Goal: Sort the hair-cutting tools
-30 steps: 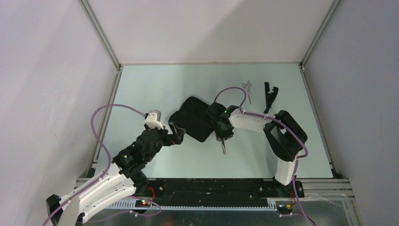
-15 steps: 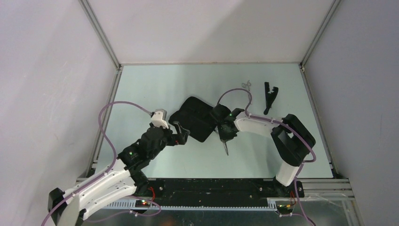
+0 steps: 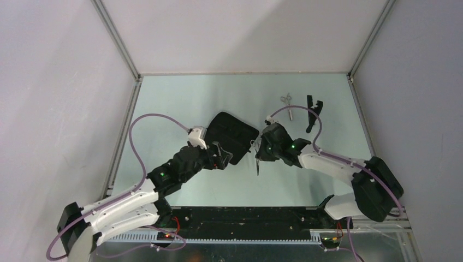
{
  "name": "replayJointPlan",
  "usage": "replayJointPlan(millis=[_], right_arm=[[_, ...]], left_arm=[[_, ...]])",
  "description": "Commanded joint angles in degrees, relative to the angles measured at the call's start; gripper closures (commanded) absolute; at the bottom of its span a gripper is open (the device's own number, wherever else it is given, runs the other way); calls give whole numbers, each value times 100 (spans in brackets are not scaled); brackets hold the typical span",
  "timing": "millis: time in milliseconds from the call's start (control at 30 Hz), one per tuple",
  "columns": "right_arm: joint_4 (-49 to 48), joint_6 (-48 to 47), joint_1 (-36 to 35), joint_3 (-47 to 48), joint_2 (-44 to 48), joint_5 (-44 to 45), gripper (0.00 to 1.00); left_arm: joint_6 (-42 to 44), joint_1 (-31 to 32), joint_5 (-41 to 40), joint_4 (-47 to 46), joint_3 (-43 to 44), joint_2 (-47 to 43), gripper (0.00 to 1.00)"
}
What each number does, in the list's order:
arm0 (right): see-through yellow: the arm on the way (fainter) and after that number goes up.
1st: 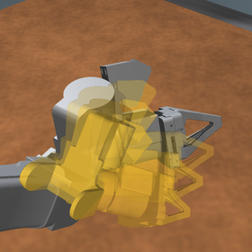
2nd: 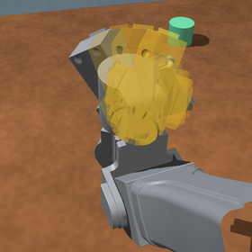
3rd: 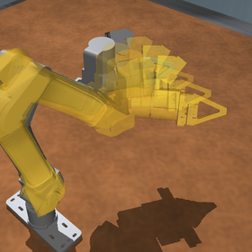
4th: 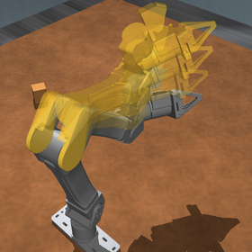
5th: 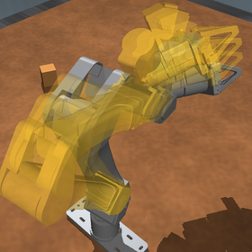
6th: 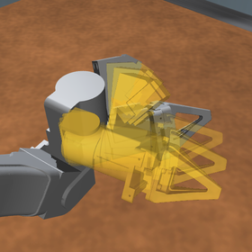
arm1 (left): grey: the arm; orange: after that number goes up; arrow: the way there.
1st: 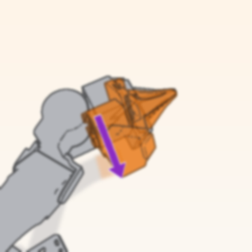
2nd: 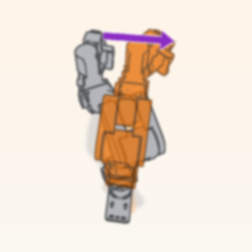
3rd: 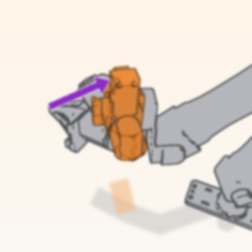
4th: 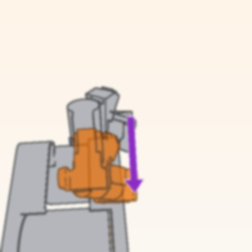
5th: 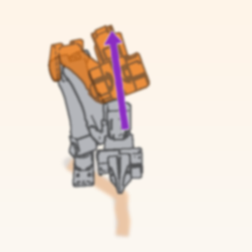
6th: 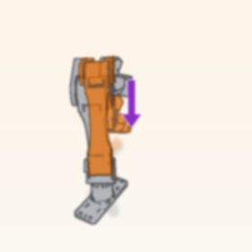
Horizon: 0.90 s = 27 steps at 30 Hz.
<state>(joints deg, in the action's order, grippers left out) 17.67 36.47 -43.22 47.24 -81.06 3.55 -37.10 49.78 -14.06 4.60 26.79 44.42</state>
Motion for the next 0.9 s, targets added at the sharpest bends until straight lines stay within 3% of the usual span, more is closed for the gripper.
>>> replayJointPlan(millis=[0, 333, 567, 700, 867], right_arm=[[-1217, 690, -15, -357, 775, -165, 100], [-2148, 1806, -293, -864, 2121, 229, 100], [-2476, 2395, -501, -1092, 2590, 399, 100], [-2467, 2561, -631, -1139, 2719, 573, 100], [-2587, 2785, -792, -1226, 2759, 712, 100]], left_arm=[[70, 321, 85, -786, 117, 252, 4], [619, 1274, -310, -1386, 440, 955, 6], [791, 1589, -535, -1540, 656, 1265, 11], [802, 1725, -679, -1640, 701, 1299, 19], [789, 1761, -867, -1673, 695, 1250, 40]])
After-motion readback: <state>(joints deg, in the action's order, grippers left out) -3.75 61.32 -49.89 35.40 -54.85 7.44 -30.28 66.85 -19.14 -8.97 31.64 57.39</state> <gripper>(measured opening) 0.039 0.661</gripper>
